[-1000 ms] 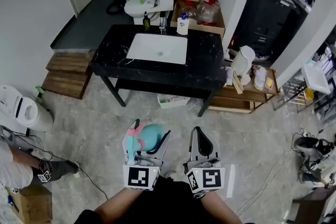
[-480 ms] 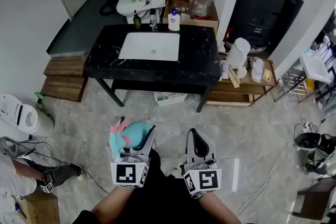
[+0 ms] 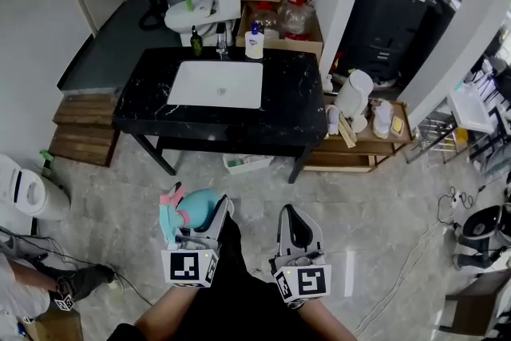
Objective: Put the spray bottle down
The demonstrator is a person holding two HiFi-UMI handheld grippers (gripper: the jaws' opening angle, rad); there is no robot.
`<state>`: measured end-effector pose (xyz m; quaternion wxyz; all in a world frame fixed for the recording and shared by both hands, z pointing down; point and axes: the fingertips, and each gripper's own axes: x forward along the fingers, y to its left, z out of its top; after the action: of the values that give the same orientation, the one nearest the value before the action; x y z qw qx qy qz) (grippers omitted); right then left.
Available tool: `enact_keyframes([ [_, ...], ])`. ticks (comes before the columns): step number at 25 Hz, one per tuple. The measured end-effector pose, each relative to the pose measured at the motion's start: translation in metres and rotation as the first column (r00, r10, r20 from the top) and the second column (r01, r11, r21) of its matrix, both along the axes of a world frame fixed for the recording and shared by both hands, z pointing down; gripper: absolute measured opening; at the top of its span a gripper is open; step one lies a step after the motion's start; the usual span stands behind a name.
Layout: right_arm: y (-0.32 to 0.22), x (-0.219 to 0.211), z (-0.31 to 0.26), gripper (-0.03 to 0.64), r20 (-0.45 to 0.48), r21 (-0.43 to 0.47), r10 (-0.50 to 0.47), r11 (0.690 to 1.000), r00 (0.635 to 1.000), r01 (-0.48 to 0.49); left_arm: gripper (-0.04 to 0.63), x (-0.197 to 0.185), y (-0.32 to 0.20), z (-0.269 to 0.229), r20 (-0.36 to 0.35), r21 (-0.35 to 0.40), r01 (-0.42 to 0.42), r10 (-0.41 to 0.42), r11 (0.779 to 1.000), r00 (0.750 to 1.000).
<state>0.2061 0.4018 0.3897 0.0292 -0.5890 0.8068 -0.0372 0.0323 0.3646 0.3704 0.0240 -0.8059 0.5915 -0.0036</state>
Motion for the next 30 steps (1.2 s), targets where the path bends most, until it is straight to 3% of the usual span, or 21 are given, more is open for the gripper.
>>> enact_keyframes([
  [8, -0.102, -0.005, -0.001, 0.015, -0.014, 0.011, 0.035, 0.999, 0.999, -0.035, 0.423, -0.010, -0.100, 0.010, 0.004, -0.002, -0.039, 0.039, 0.999, 0.999],
  [22, -0.286, -0.051, -0.019, 0.015, -0.076, -0.003, 0.017, 1.000, 0.997, -0.017, 0.423, -0.054, -0.271, 0.011, -0.013, -0.037, -0.032, 0.031, 0.999, 0.999],
  [30, -0.360, -0.078, -0.028, 0.015, -0.092, -0.015, 0.027, 0.999, 0.995, -0.029, 0.423, -0.075, -0.342, 0.011, -0.067, -0.061, -0.057, 0.053, 0.997, 0.996],
])
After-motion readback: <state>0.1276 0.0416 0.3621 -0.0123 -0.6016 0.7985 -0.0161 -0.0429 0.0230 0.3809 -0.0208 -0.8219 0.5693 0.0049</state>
